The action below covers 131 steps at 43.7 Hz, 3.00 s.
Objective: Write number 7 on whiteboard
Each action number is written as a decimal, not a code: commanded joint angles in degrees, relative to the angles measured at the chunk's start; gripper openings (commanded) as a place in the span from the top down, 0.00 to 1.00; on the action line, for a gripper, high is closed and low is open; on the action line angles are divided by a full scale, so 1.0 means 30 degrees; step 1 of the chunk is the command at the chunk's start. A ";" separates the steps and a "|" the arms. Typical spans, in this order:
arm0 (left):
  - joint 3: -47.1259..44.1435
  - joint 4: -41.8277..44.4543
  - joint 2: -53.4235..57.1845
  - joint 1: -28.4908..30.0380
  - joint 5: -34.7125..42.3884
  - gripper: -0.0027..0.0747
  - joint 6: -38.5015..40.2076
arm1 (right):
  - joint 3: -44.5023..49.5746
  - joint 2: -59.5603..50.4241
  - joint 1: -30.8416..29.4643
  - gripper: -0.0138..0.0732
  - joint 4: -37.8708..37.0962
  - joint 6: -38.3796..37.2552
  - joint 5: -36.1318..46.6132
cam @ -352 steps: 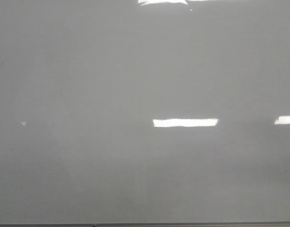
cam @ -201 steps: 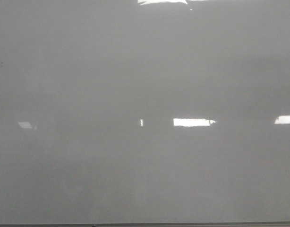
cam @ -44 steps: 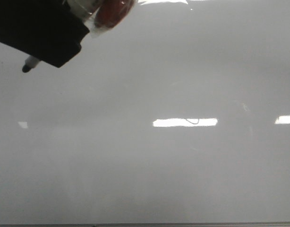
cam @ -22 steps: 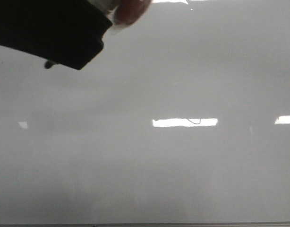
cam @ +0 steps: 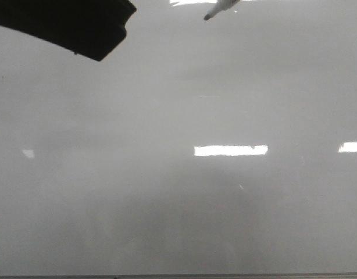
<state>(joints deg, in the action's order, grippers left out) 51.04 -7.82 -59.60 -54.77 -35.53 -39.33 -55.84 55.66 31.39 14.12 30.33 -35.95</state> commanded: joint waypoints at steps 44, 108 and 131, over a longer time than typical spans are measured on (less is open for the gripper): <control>0.0668 -0.0323 0.0338 -0.0120 0.1191 0.99 0.0178 | -0.6710 1.0238 -0.0065 0.92 0.2270 -0.0025 0.5221; 0.0668 -0.0323 0.0338 -0.0120 0.1351 0.99 0.0178 | -0.4348 0.7003 -0.1800 0.91 0.2208 0.0773 -0.0803; 0.0710 0.0641 0.0338 -0.0120 0.2192 0.24 0.0178 | -0.4348 0.2153 0.3507 0.91 0.2136 0.4522 -0.5475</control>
<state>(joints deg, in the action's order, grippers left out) 51.04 -5.23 -59.60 -54.77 -33.33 -39.33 -67.19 63.45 39.29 19.64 43.13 -55.92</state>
